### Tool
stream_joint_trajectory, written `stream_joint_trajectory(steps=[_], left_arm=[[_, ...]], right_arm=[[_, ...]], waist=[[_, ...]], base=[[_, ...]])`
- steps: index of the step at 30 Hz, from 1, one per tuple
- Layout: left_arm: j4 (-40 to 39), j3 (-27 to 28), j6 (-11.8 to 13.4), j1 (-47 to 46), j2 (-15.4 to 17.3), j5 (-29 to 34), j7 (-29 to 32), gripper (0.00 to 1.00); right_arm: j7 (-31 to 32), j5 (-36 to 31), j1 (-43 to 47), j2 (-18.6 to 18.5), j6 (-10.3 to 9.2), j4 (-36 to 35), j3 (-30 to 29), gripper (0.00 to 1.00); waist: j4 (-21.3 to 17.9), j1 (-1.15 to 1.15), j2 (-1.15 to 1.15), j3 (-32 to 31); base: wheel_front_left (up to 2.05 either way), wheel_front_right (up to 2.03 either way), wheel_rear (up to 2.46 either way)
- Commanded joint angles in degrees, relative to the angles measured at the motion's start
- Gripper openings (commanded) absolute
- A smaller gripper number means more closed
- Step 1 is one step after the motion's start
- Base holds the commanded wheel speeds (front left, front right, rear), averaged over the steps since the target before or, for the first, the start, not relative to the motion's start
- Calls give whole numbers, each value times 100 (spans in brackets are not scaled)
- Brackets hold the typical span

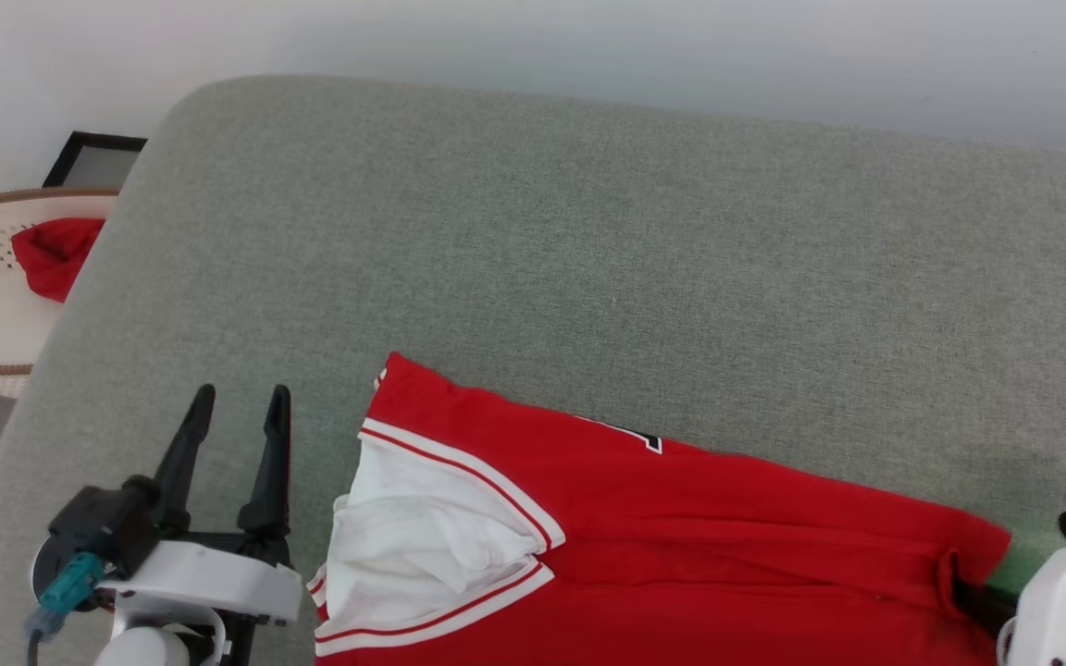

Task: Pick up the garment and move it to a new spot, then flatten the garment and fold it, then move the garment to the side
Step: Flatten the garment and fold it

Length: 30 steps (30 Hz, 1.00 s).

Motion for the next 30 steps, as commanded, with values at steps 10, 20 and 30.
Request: stream_joint_trajectory(steps=[10, 20, 30], left_arm=[[-62, 70, -16, 54, 31, -100, -21, 100], [-112, 71, -17, 130, -3, -215, -21, 100], [-141, 4, -17, 251, 93, -231, -21, 100]], right_arm=[[177, -112, -58, 52, 13, 113, -119, 0], [152, -54, -409, -264, 9, 325, -473, 0], [8, -152, -696, -799, 15, 766, -870, 0]], waist=[[-29, 0, 0, -19], [-59, 0, 0, -95], [-122, 0, 0, -188]], base=[[0, 0, 0], [0, 0, 0], [0, 0, 0]])
